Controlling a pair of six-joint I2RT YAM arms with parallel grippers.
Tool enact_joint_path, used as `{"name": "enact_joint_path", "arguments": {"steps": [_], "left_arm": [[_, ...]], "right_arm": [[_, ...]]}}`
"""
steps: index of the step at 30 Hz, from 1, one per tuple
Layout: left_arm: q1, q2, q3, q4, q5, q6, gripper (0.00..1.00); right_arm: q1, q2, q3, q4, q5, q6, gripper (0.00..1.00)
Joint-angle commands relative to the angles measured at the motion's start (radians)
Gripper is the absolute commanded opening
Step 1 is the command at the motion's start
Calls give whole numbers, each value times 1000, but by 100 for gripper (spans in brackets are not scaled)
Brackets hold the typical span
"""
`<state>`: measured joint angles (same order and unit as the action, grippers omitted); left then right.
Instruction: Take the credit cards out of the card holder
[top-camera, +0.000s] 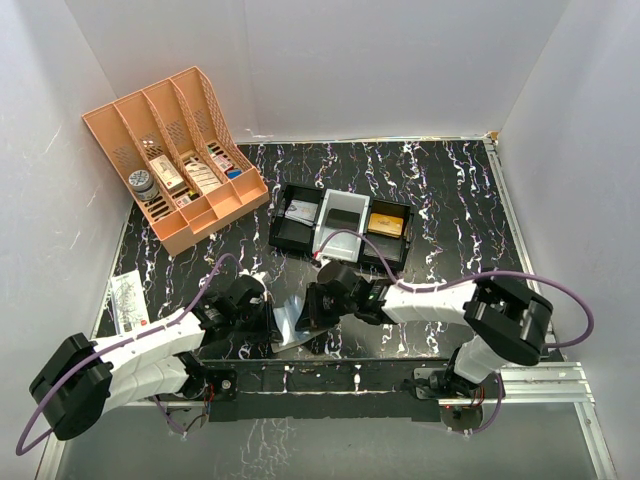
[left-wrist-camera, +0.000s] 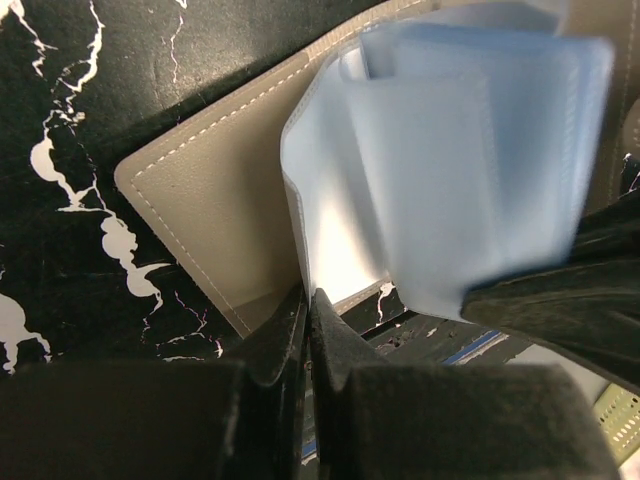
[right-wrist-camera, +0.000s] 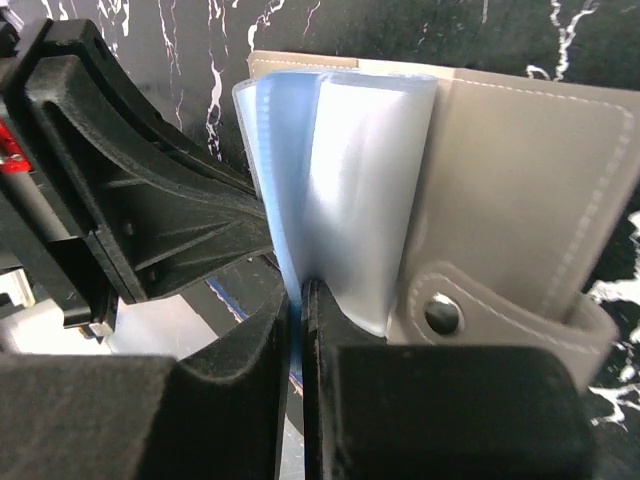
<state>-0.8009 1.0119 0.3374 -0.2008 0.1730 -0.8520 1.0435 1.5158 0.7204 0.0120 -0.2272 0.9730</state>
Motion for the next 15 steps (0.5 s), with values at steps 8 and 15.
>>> {"name": "enact_joint_path", "arguments": {"steps": [8, 15], "left_arm": [[-4, 5, -38, -44, -30, 21, 0], [-4, -14, -21, -81, -48, 21, 0]], "right_arm": [[6, 118, 41, 120, -98, 34, 6], [-16, 87, 40, 49, -40, 11, 7]]}}
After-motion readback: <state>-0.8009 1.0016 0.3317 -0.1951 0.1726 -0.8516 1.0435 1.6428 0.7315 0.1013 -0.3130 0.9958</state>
